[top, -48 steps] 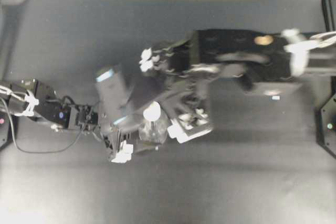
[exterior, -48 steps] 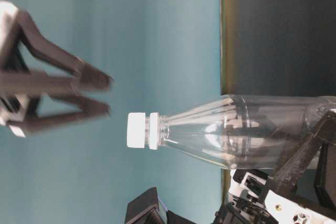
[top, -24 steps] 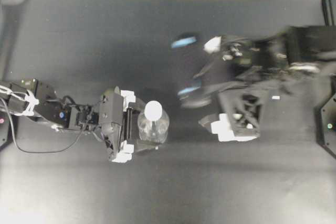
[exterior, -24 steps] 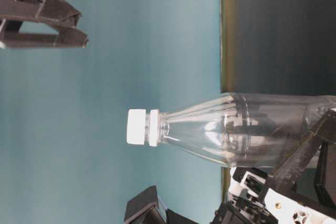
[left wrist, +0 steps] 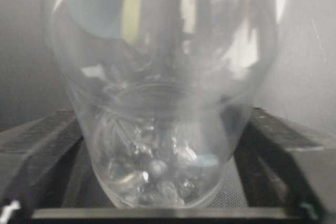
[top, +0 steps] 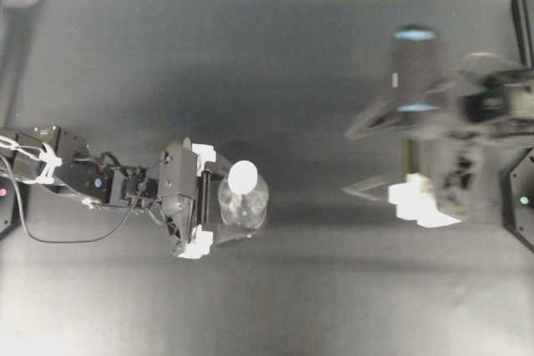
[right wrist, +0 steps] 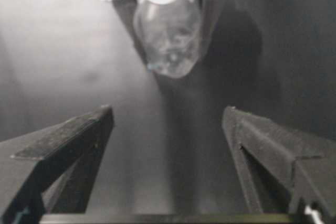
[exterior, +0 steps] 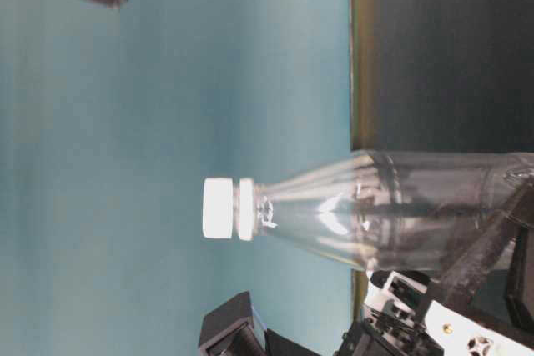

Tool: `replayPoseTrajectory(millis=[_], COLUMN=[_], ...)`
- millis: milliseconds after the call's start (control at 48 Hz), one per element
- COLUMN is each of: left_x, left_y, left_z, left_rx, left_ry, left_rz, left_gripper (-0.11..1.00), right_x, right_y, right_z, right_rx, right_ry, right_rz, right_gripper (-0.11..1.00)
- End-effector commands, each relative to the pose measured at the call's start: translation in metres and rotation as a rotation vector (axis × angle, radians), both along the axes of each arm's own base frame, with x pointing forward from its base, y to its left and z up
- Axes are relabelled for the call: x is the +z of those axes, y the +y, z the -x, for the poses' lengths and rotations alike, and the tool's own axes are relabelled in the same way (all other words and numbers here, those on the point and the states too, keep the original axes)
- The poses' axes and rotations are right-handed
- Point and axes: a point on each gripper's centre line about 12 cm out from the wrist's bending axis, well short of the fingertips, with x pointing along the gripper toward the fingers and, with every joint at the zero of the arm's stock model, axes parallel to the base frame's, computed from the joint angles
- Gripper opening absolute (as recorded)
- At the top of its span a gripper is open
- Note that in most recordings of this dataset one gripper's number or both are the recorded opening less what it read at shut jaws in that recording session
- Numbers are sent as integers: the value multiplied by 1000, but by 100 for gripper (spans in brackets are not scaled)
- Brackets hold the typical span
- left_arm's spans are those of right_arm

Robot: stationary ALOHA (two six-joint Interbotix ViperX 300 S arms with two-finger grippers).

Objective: Open the bottle cap by holding the bottle with the left arm and twisting the cap with the right arm.

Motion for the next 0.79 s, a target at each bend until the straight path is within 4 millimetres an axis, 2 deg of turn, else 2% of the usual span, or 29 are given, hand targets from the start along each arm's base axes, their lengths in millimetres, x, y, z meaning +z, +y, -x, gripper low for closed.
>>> replayPoseTrajectory(millis=[0,167,437,604,771], left_x=[9,24,41,55,56], left_y=[0,1,1,1,2], left_z=[-5,-10,-14,-15,-15], left_rx=[3,4,-4,-2,1], left_ry=[-32,-64,-57,-76,-79], left_rz=[2,1,-19,-18,-18], left_gripper=[99,99,99,99,99], right_x=[8,-2,-8,-25,-39], right_y=[3,0,-7,-11,-12], right_z=[12,38,75,94,110], right_rx=[4,1,-35,-64,-65], right_ry=[-66,-124,-272,-269,-294], right_rz=[-17,-22,-56,-83,-85], right_gripper=[81,81,81,81,81])
